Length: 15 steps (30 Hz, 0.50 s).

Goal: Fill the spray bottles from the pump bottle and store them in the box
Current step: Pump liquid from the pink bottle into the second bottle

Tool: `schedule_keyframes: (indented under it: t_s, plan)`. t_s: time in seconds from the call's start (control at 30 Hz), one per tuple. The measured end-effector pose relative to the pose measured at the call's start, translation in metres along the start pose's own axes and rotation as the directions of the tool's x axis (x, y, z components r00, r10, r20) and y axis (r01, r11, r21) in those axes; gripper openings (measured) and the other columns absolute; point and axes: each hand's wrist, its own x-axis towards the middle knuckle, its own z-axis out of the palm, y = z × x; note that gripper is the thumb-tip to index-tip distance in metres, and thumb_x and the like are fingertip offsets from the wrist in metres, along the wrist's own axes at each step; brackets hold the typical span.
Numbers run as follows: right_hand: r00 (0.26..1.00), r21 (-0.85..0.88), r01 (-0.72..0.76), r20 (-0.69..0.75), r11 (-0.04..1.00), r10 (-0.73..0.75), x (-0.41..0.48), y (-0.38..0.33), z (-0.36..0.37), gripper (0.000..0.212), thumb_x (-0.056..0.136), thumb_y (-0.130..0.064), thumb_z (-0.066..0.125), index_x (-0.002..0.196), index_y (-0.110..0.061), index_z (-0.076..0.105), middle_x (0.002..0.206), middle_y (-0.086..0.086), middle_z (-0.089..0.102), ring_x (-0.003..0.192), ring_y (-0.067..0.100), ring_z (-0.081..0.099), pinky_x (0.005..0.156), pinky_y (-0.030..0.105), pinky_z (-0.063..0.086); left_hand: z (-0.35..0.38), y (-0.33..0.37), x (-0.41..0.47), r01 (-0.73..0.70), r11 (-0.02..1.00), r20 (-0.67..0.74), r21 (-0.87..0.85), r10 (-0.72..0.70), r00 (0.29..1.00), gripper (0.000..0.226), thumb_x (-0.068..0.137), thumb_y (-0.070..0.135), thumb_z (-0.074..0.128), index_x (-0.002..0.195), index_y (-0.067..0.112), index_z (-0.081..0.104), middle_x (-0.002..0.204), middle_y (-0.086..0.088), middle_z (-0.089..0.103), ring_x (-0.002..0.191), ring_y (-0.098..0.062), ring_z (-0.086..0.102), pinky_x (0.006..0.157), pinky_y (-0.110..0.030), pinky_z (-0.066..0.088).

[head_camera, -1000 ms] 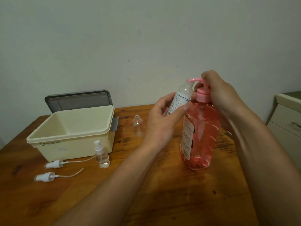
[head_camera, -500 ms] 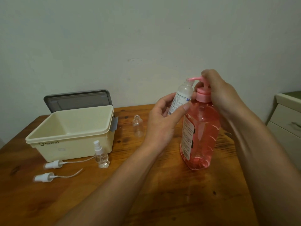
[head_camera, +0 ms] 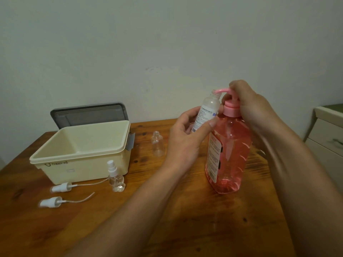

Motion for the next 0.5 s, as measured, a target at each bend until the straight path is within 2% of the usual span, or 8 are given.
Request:
schedule_keyframes:
  t_s: [0.1, 0.2, 0.3, 0.5]
  plan:
    - [1.000, 0.012, -0.013, -0.004, 1.000, 0.013, -0.0010, -0.0005, 0.0005, 0.029, 0.092, -0.035, 0.046, 0.075, -0.015, 0.059, 0.057, 0.001, 0.064, 0.057, 0.023, 0.051, 0.055, 0.029, 0.043, -0.0006, -0.0008, -0.0002, 0.006, 1.000, -0.009, -0.005, -0.006, 1.000, 0.043, 0.083, 0.015, 0.075, 0.123, 0.014, 0.061, 0.111, 0.004, 0.071, 0.091, 0.002, 0.068, 0.074, -0.014, 0.053]
    - [1.000, 0.005, -0.019, -0.013, 1.000, 0.019, -0.0013, 0.0006, 0.0017, 0.035, 0.092, -0.045, 0.046, 0.076, -0.018, 0.060, 0.061, 0.002, 0.065, 0.061, 0.025, 0.053, 0.059, 0.034, 0.045, -0.0002, -0.0001, -0.0001, 0.005, 1.000, -0.005, -0.016, -0.005, 1.000, 0.043, 0.084, 0.014, 0.074, 0.124, 0.014, 0.060, 0.112, 0.004, 0.070, 0.092, 0.002, 0.067, 0.075, -0.013, 0.053]
    - [1.000, 0.004, -0.015, -0.011, 1.000, 0.015, -0.0010, 0.0000, 0.0019, 0.041, 0.092, -0.053, 0.046, 0.075, -0.018, 0.061, 0.062, 0.002, 0.064, 0.056, 0.022, 0.056, 0.063, 0.039, 0.046, 0.0007, 0.0009, 0.0005, -0.001, 1.000, -0.001, -0.025, 0.001, 1.000, 0.041, 0.085, 0.011, 0.072, 0.124, 0.014, 0.059, 0.111, 0.004, 0.069, 0.090, 0.003, 0.067, 0.073, -0.013, 0.053]
    - [1.000, -0.014, 0.000, -0.015, 1.000, -0.001, -0.0022, -0.0009, 0.0015, 0.035, 0.094, -0.040, 0.043, 0.075, -0.015, 0.058, 0.054, -0.002, 0.062, 0.056, 0.023, 0.052, 0.058, 0.033, 0.044, 0.0007, 0.0005, -0.0001, -0.003, 1.000, 0.001, -0.010, 0.003, 1.000, 0.040, 0.085, 0.014, 0.073, 0.122, 0.017, 0.060, 0.108, 0.007, 0.070, 0.090, 0.005, 0.067, 0.074, -0.013, 0.053]
